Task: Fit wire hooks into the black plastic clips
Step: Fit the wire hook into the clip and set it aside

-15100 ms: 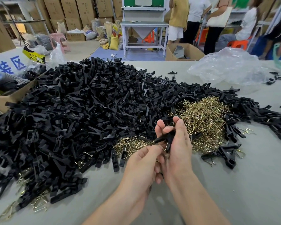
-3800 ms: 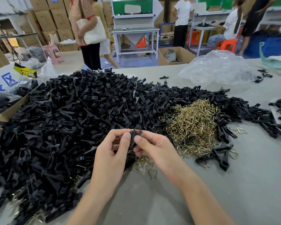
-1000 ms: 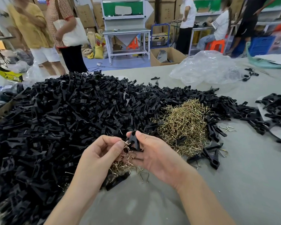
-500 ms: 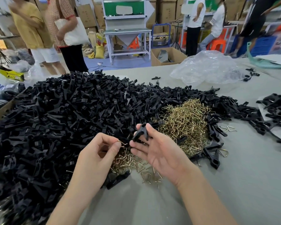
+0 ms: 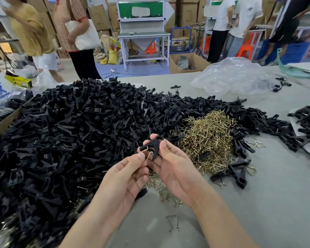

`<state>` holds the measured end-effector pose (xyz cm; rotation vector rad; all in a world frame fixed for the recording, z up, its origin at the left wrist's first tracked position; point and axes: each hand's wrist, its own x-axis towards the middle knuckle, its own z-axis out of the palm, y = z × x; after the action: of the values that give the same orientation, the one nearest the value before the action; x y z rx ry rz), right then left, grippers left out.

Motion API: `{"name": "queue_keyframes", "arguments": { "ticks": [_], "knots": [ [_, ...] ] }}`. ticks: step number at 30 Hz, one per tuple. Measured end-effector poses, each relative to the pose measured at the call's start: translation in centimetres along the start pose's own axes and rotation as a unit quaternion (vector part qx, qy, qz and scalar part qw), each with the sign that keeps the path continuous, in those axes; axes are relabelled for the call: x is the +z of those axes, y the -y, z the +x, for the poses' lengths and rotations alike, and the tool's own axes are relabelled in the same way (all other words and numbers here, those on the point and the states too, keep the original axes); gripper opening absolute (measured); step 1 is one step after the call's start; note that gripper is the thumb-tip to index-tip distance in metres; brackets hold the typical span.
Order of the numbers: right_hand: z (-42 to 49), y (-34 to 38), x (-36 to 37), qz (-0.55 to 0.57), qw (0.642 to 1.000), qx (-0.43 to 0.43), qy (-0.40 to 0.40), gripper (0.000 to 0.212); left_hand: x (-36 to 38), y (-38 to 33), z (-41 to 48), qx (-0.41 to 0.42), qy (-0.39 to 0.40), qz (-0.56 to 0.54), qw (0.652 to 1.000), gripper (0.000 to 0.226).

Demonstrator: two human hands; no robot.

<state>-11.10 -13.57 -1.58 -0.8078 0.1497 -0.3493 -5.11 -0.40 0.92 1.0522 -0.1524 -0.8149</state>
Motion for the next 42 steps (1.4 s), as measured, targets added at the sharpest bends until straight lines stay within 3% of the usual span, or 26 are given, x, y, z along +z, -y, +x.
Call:
{"name": "queue_keyframes", "arguments": {
  "ticks": [12, 26, 33, 37, 42],
  "knots": [
    [-0.1, -0.4, 0.7, -0.010, 1.000, -0.016, 0.003, 0.033, 0.2, 0.4, 0.2, -0.005, -0.045, -0.002, 0.999, 0.012],
    [-0.5, -0.3, 1.1, -0.020, 1.000, 0.014, 0.007, 0.040, 0.4, 0.7, -0.2, 0.036, -0.024, -0.014, 0.999, 0.010],
    [-0.3, -0.7, 1.4, -0.009, 1.000, 0.005, -0.007, 0.031, 0.1, 1.5, 0.3, 0.080, -0.012, 0.010, 0.997, 0.007],
    [-0.4, -0.9, 1.5, 0.007, 0.999, 0.024, -0.022, 0.031, 0.1, 2.5, 0.5, 0.183, -0.044, 0.199, 0.962, 0.015],
    [0.0, -1.7, 1.7, 0.121, 0.990, 0.001, -0.073, 0.031, 0.2, 3.7, 0.6, 0.284, -0.094, 0.412, 0.860, 0.022]
  ]
}}
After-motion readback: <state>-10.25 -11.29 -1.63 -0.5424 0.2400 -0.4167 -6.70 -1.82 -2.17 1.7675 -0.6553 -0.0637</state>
